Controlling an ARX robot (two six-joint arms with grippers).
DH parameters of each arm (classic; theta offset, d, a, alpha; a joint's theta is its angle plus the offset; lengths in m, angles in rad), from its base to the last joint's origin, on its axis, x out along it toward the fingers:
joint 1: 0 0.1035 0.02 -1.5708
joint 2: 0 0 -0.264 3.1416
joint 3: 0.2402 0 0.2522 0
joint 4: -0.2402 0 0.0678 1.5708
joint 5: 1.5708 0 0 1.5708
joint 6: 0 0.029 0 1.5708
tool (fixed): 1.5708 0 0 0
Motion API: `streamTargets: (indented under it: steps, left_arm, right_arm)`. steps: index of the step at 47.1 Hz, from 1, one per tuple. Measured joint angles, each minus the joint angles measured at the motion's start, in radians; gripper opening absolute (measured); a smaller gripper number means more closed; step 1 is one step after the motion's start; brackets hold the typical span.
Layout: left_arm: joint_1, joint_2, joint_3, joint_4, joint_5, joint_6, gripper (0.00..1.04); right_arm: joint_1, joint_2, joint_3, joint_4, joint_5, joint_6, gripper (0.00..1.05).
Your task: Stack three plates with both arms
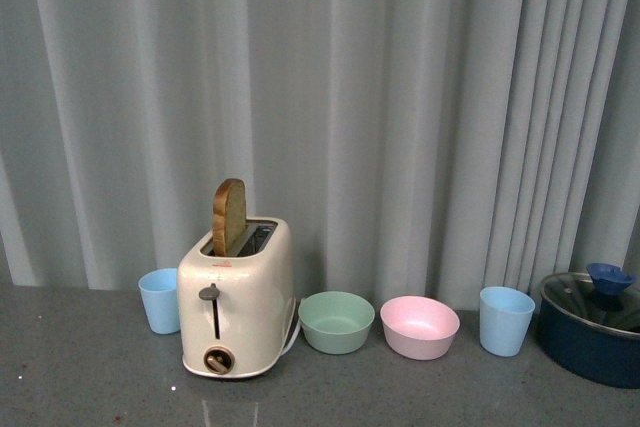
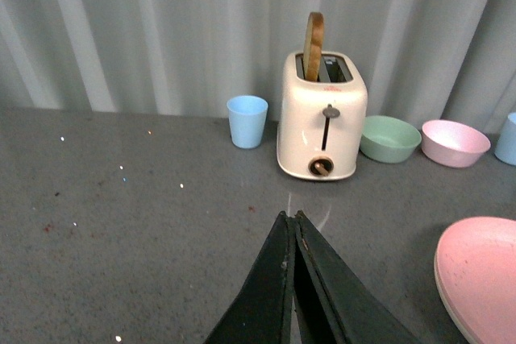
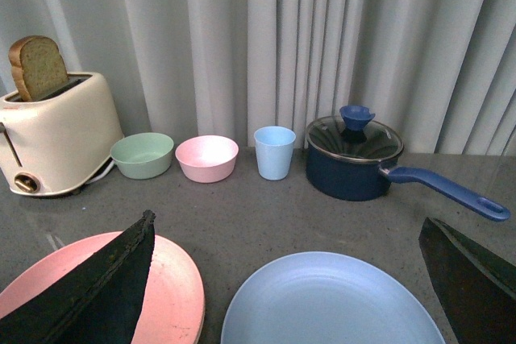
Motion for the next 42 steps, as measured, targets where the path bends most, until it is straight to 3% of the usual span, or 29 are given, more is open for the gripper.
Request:
streamTargets:
  steps: [19,26,31,36,37,38,42]
  left_arm:
    - [0.000,-0.076,0.000,-0.051,-0.002,-0.001,0.05]
    - [0.000,-0.076,0.000,-0.051,-0.002,-0.001,0.30]
    - [0.000,-0.077,0.000,-0.051,-0.002,-0.001,0.57]
    - [0.000,-0.077,0.000,-0.051,-0.002,-0.001,0.78]
    - [0.000,-0.077,0.000,-0.051,-0.002,-0.001,0.81]
    - [0.000,-0.077,0.000,-0.051,-0.001,-0.001,0.87]
    - [0.000,-0.077,0.000,-0.051,-0.004,0.000,0.99]
  right_arm:
    - [0.000,0.000,0.000,0.000,0.000,0.000,0.97]
    - [0.000,0.000,0.000,0.000,0.000,0.000,0.97]
    - [0.000,0.000,0.000,0.000,0.000,0.000,0.97]
    - [0.000,0.000,0.000,0.000,0.000,0.000,0.97]
    - [0.025,0.014,0.000,0.014,0.053,-0.008,0.97]
    - [0.076,0.049,0.002,0.055,0.235,-0.031,0.97]
    - [0.203,0.197,0.043,0.171,0.706,-0.082,0.97]
